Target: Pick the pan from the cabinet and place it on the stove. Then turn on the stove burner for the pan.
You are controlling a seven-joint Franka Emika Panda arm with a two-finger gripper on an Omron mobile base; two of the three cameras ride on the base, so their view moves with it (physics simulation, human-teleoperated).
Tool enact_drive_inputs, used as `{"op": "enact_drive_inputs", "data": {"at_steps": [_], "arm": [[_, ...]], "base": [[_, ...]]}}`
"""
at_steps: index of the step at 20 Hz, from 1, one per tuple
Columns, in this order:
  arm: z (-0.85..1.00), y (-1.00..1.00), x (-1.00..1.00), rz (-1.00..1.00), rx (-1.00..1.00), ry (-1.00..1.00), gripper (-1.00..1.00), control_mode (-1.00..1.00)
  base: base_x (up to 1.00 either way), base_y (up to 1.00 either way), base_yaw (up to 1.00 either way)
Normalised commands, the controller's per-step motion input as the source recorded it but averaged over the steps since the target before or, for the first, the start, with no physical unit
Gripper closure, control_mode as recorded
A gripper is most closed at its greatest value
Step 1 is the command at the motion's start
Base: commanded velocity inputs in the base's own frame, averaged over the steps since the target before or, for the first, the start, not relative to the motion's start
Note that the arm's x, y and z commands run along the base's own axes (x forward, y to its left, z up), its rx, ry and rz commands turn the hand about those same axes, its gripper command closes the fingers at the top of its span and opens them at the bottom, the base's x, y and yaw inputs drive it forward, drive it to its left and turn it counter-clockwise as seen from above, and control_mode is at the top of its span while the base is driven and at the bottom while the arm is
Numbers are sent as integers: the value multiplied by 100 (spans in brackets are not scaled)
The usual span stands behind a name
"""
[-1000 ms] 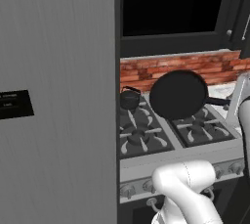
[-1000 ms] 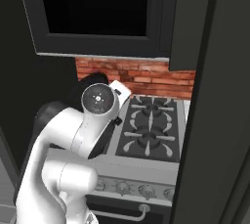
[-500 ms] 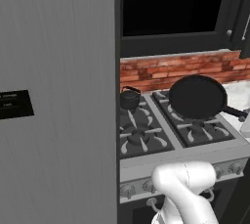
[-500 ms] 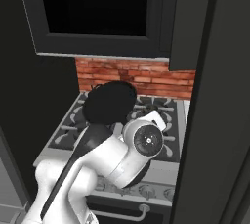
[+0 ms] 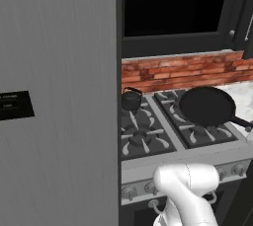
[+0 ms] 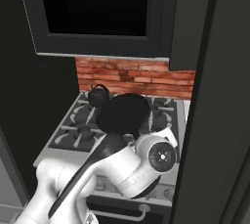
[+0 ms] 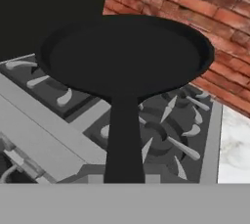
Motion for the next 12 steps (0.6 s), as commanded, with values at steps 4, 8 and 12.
{"op": "enact_drive_inputs", "data": {"at_steps": [4, 8, 12], "arm": [[-38, -23, 9, -4, 0, 19, 100, -100], [-36, -28, 11, -4, 2, 17, 100, -100], [-38, -28, 6, -4, 4, 11, 100, -100]], "base": [[0, 0, 0], [0, 0, 0], [0, 0, 0]]}}
